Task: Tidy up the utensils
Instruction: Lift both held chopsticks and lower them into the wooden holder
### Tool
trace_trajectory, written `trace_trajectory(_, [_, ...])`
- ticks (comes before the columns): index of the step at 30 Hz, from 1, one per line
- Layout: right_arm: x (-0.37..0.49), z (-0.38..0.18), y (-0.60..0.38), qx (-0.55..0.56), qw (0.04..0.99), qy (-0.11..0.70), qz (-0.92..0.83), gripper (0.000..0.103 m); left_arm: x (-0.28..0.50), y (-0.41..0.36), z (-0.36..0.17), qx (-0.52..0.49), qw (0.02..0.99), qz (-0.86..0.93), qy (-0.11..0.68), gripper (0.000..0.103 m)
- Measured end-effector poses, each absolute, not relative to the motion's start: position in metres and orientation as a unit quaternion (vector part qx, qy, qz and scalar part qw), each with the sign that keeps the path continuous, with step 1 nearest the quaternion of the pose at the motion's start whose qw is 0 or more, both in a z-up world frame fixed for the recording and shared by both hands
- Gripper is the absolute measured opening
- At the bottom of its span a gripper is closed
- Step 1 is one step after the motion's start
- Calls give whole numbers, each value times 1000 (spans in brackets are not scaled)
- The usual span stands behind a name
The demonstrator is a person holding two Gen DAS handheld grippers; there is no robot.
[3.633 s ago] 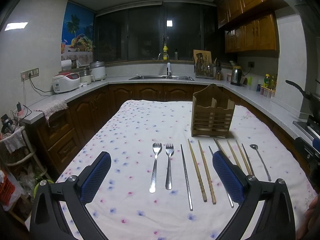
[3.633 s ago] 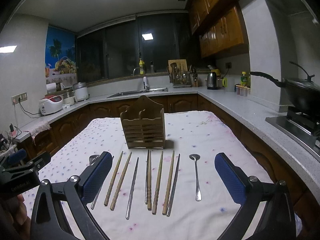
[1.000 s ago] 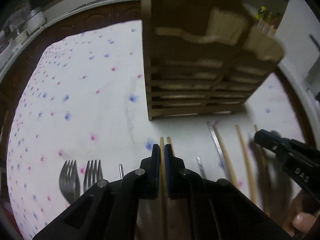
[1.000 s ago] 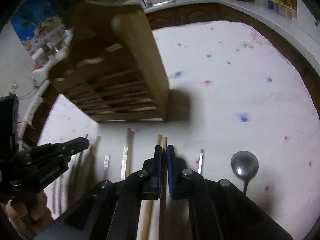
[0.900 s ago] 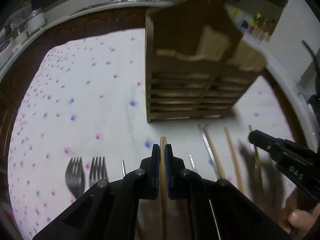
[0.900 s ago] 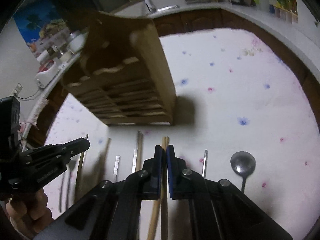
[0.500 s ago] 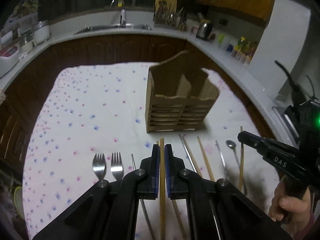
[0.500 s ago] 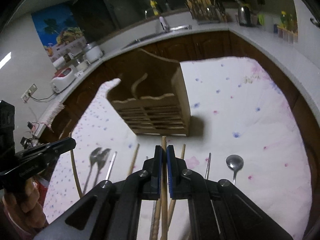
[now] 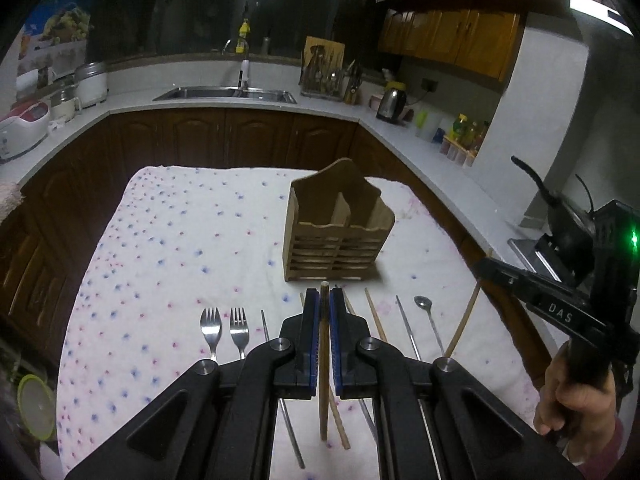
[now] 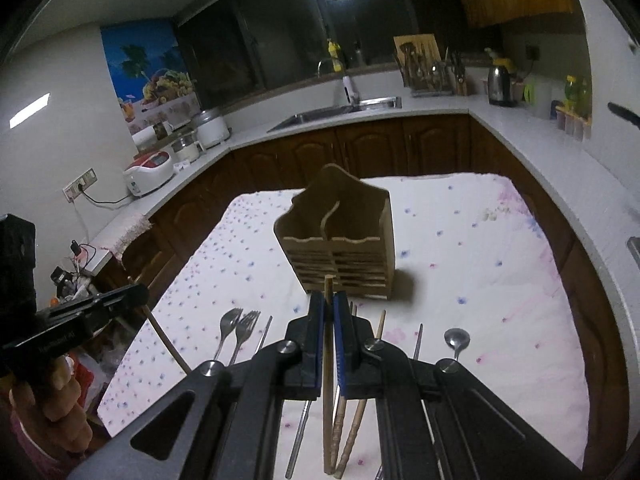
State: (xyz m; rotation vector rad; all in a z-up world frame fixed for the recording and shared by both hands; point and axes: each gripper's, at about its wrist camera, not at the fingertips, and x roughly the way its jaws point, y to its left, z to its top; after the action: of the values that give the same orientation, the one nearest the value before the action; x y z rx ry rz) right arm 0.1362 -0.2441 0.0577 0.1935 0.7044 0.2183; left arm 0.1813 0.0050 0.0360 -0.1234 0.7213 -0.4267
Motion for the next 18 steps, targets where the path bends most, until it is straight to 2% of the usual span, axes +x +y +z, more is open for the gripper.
trace_trajectory(9, [136, 96, -251, 97, 947, 291, 95, 5, 180, 27, 72, -88, 927, -209, 300, 3])
trace_trajectory(18, [180, 153, -264, 104, 968, 213, 78, 5, 211, 32, 110, -104, 946, -207, 228, 3])
